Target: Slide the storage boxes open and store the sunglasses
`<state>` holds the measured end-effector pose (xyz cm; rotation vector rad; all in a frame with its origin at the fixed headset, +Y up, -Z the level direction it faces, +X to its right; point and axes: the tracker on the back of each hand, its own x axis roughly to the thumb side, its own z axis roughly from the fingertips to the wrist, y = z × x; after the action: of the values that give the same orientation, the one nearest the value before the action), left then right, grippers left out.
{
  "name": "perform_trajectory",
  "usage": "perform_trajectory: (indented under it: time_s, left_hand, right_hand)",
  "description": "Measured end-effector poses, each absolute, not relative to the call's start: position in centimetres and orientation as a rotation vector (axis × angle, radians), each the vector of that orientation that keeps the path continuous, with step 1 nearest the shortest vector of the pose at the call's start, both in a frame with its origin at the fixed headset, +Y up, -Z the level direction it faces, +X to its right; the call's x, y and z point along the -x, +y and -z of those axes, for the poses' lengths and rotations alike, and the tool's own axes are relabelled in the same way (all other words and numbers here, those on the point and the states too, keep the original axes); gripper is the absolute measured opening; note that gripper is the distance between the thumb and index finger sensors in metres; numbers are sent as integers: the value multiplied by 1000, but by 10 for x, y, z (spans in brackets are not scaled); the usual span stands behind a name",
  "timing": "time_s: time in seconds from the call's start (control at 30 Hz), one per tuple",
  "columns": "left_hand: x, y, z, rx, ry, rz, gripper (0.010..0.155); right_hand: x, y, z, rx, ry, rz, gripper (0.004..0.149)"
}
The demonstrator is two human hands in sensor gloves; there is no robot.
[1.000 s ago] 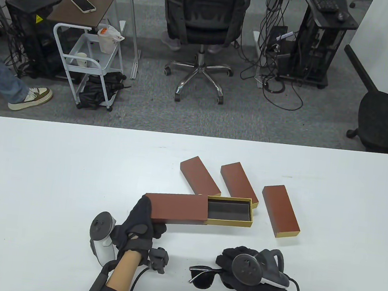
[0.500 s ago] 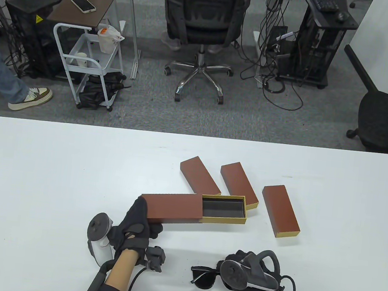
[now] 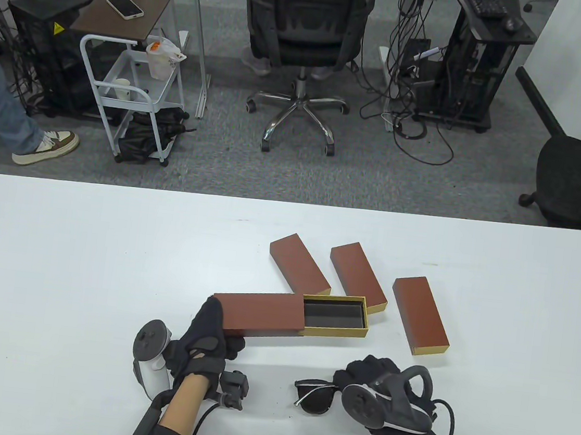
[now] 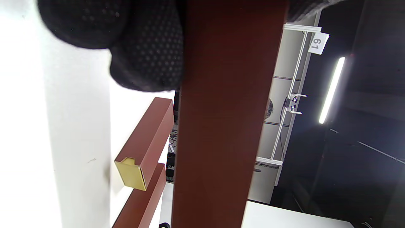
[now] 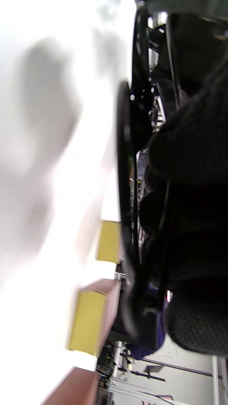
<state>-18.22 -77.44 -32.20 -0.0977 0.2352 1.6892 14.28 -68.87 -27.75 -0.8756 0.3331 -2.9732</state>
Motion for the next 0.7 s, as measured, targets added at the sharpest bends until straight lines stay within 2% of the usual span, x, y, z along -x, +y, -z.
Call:
perform_trajectory:
  time_s: [0.13, 0.3, 0.47, 0.7]
  left_hand:
    - [182, -774, 321, 102, 242, -1685, 78]
    - [181, -774, 321, 109, 244, -1677, 78]
    - [175, -771, 321, 129, 219, -1674, 77]
    - [166, -765, 320, 156, 176, -1684, 77]
  right_hand:
    - [-154, -646, 285, 800, 506, 2939, 38]
    - [-163, -608, 299, 647, 647, 2893, 38]
    - [-163, -594, 311, 526, 673, 2819, 37]
    - [-154, -594, 312, 529, 647, 2723, 37]
